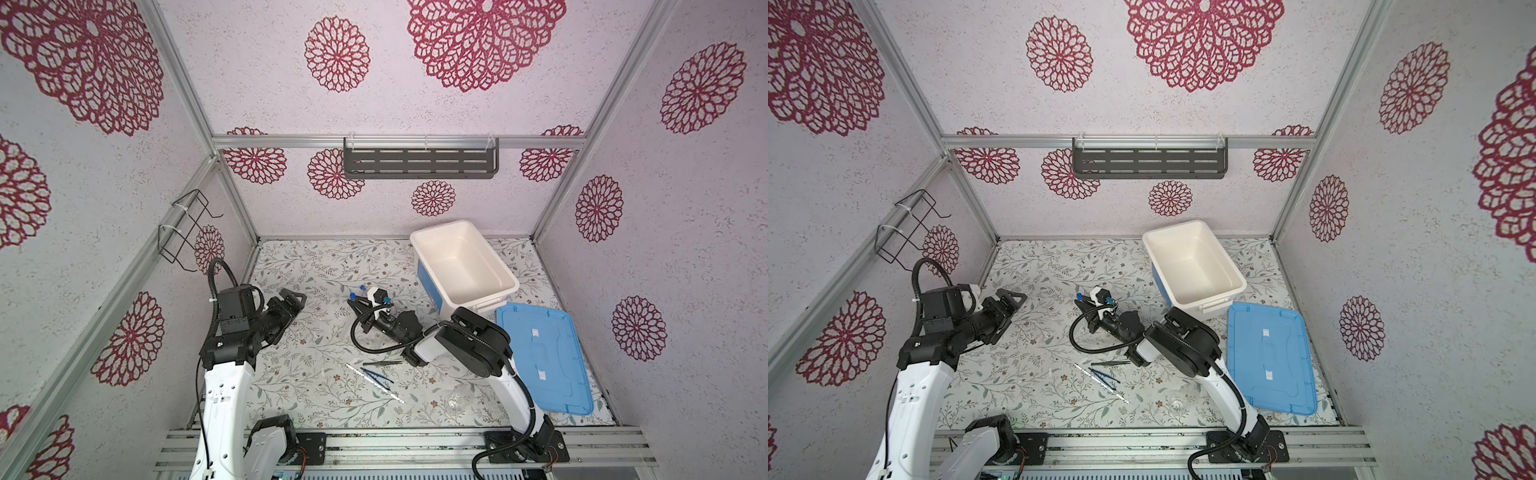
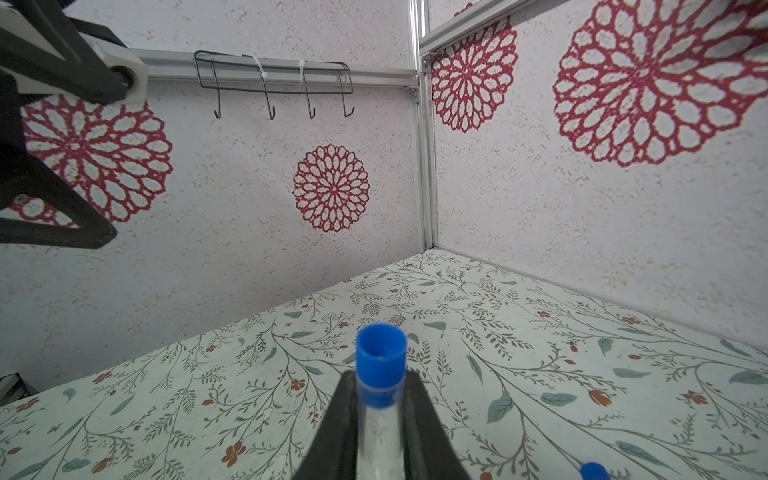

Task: Organize the chemistry lab equipment

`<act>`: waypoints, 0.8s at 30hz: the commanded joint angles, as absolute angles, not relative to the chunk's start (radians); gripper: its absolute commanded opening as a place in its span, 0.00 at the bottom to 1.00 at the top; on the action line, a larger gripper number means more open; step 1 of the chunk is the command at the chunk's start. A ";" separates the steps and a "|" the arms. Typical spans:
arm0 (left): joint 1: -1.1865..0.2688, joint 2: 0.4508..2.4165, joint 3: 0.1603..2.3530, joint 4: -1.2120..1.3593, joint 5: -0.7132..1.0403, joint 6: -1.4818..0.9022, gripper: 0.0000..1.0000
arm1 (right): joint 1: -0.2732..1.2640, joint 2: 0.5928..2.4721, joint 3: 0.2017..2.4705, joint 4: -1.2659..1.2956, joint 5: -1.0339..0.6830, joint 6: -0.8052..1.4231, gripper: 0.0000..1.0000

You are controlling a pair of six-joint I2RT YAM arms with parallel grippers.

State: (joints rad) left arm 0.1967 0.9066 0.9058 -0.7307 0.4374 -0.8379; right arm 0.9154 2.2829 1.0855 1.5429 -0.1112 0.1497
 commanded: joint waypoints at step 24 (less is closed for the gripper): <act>0.205 0.888 0.891 -0.741 0.425 -0.820 0.96 | 0.927 2.170 1.038 1.552 -0.127 0.075 0.34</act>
State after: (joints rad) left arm 0.1967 0.9024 0.9020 -0.7403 0.4347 -0.8333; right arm 0.9237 2.2620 1.0477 1.5089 -0.1108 0.0788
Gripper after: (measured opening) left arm 0.954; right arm 0.336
